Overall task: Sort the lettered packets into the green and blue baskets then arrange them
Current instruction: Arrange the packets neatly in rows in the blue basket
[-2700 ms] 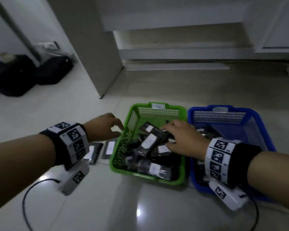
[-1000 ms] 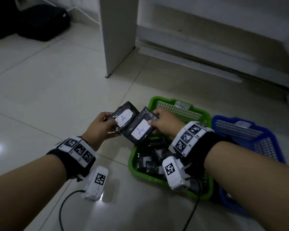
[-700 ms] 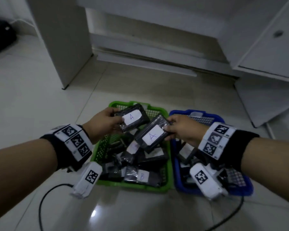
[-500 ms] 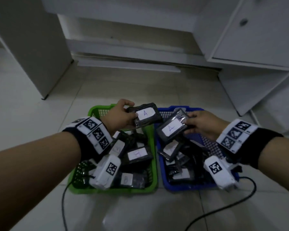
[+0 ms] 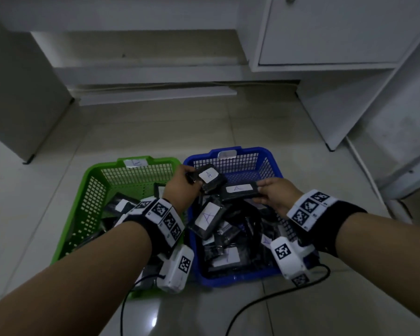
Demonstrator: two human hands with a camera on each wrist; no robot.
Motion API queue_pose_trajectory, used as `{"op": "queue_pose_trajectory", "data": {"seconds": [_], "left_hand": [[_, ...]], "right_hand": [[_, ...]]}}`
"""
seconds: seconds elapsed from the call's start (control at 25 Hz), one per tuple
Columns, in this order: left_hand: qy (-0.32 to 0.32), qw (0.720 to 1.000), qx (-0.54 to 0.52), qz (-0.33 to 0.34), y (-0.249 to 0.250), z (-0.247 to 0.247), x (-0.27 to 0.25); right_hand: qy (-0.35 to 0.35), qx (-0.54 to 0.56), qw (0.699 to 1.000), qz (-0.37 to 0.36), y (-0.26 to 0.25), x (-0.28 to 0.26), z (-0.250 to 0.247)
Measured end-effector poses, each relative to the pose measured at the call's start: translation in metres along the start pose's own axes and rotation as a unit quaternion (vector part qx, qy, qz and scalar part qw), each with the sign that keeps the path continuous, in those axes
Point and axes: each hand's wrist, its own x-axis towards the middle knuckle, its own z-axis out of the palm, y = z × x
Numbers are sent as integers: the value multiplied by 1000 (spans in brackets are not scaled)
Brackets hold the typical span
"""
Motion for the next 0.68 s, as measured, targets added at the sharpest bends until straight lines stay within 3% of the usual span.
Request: {"op": "queue_pose_trajectory", "data": {"seconds": [0.16,0.32,0.56,0.68], "left_hand": [[-24,991,129,20,-7,14,5],[-59,969,226,77,-19,18,9],[-79,957,248,129,-24,14,3],[-106,945,293,95,-22,15,2]], "right_hand": [[1,-127,991,-38,5,1,0],[-1,-304,946,-109,-2,-7,0],[-15,-330,936,-126,-16,8,7],[-56,-362,919,-148,-26,26,12]]}}
